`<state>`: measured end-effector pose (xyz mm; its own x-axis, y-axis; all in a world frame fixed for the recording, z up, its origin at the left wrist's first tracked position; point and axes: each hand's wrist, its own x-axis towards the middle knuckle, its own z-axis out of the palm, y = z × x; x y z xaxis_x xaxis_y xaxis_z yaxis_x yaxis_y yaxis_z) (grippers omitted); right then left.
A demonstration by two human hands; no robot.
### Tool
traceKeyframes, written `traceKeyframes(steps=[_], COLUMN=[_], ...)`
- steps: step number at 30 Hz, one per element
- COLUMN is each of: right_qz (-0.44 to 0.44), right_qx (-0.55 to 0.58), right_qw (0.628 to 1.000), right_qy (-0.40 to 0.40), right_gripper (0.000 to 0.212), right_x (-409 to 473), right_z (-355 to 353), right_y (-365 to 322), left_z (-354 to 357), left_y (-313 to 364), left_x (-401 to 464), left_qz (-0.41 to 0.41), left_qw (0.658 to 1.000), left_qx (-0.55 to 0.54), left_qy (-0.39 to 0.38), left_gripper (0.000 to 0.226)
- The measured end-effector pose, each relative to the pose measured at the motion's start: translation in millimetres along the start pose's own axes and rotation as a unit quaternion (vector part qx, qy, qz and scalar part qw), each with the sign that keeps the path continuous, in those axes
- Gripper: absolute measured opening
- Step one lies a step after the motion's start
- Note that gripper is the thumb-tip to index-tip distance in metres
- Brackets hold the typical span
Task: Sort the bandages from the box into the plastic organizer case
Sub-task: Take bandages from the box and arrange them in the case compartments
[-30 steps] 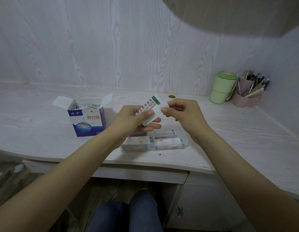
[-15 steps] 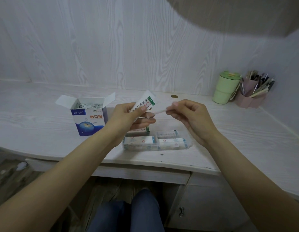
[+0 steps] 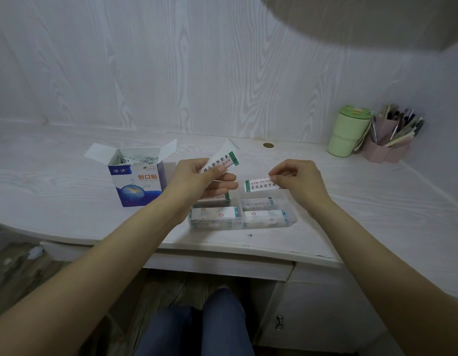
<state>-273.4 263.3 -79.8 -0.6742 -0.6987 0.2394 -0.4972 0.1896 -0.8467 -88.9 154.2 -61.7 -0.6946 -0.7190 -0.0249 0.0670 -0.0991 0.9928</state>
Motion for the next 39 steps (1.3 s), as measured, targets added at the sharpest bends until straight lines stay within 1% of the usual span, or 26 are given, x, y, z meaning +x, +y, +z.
traceKeyframes(steps=[4,7,9,12,21,24,33,35,36,37,38,39], right_qz=[-0.022,-0.038,-0.051,-0.068,-0.091,-0.097,-0.098,-0.09,-0.081,-0.068,-0.052,-0.036], right_qx=[-0.132,-0.191,-0.246,-0.324,-0.409,-0.415,-0.35,-0.311,-0.252,-0.155,-0.032,0.082], right_qw=[0.988,0.975,0.96,0.935,0.89,0.885,0.911,0.926,0.946,0.969,0.982,0.981], right_qy=[-0.072,-0.11,-0.126,-0.129,-0.18,-0.188,-0.195,-0.194,-0.188,-0.181,-0.177,-0.175], right_gripper=[0.013,0.013,0.014,0.02,0.019,0.02,0.021,0.017,0.016,0.017,0.021,0.025], right_x=[5,8,10,10,13,14,17,15,13,9,5,0], right_z=[9,18,23,25,25,26,26,22,19,15,11,8], right_y=[5,3,1,-6,-21,-23,-10,-11,-13,-17,-22,-26], left_z=[-4,-4,-3,-2,-2,-3,-3,-2,-2,-2,-1,0], left_y=[1,3,3,1,-2,-2,-1,0,-1,0,0,0], left_x=[2,6,8,9,11,11,9,9,9,9,8,7], left_qz=[0.001,0.003,0.004,0.003,-0.004,-0.007,-0.018,-0.024,-0.026,-0.028,-0.03,-0.034], left_qw=[1.0,1.0,1.0,1.0,1.0,1.0,0.999,0.999,0.999,0.999,0.999,0.998], left_qx=[-0.001,0.003,0.011,0.014,0.016,0.015,0.023,0.021,0.016,0.011,0.006,0.001], left_qy=[-0.002,-0.004,-0.008,-0.016,-0.022,-0.024,-0.033,-0.037,-0.038,-0.04,-0.042,-0.046], left_gripper=[0.017,0.02,0.02,0.017,0.019,0.019,0.019,0.02,0.02,0.02,0.02,0.021])
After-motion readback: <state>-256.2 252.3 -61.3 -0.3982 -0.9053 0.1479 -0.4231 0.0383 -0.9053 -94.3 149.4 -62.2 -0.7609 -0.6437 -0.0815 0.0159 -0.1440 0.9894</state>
